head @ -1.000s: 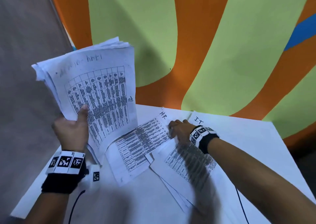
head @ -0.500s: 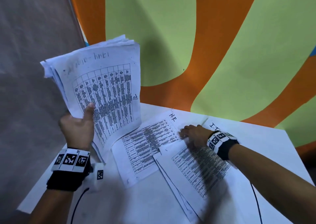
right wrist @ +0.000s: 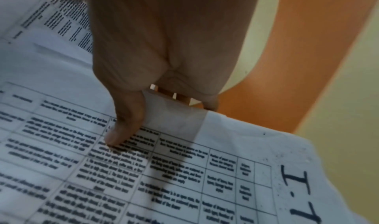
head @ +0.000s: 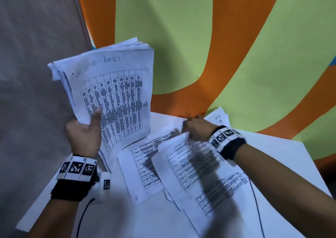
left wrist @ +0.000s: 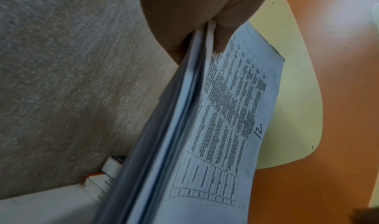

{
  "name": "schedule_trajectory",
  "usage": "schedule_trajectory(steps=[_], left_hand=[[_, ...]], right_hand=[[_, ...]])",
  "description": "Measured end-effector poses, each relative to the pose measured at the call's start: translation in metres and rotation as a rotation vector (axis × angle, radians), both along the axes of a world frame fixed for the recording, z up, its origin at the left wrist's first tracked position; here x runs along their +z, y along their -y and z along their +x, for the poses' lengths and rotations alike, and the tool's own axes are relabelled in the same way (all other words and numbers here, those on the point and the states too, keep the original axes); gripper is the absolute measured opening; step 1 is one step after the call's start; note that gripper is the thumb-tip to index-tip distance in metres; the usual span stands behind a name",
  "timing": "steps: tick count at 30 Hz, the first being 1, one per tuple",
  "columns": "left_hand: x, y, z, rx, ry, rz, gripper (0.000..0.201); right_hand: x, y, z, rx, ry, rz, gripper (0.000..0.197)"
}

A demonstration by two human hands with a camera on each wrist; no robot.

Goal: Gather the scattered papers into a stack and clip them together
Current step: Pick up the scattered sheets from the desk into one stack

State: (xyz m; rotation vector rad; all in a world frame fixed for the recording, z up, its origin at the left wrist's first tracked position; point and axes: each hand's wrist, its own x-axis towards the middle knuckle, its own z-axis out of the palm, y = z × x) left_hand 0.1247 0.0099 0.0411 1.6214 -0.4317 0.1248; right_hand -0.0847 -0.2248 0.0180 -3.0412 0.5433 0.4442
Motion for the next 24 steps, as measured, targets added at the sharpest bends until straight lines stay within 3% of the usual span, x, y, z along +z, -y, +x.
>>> schedule_trajectory(steps=[3,7,10,13,16,21,24], left_hand=[[0.003,-0.002,0.002,0.001,0.014,-0.007,0.03],[0.003,-0.012,0.011,0.053,-0.012,0.066,0.048],[0.001,-0.022,0.018,0.055,-0.003,0.069,0.057],[0.001,-0.029,0.017,0.061,0.046,0.079,0.064],[0.003,-0.036,0.014,0.043,0.023,0.092,0.067],[-0.001,-0.035,0.014,-0.007,0.025,0.078,0.056],[-0.006,-0.027,0.019,-0.008,0.027,0.049,0.044]], right_hand=[[0.003,-0.017,0.043,0.04,-0.049,0.003,0.04],[-0.03,-0.025,0.085,0.125,-0.194,0.022,0.055],[-0.039,-0.03,0.092,0.084,-0.16,0.058,0.046],[-0.024,-0.026,0.076,0.011,-0.025,0.133,0.021],[0.004,-0.007,0.044,-0.042,0.039,0.18,0.012],[0.079,0.02,-0.009,-0.213,-0.129,0.376,0.024],[0.094,0.025,-0.022,-0.217,-0.258,0.382,0.02]])
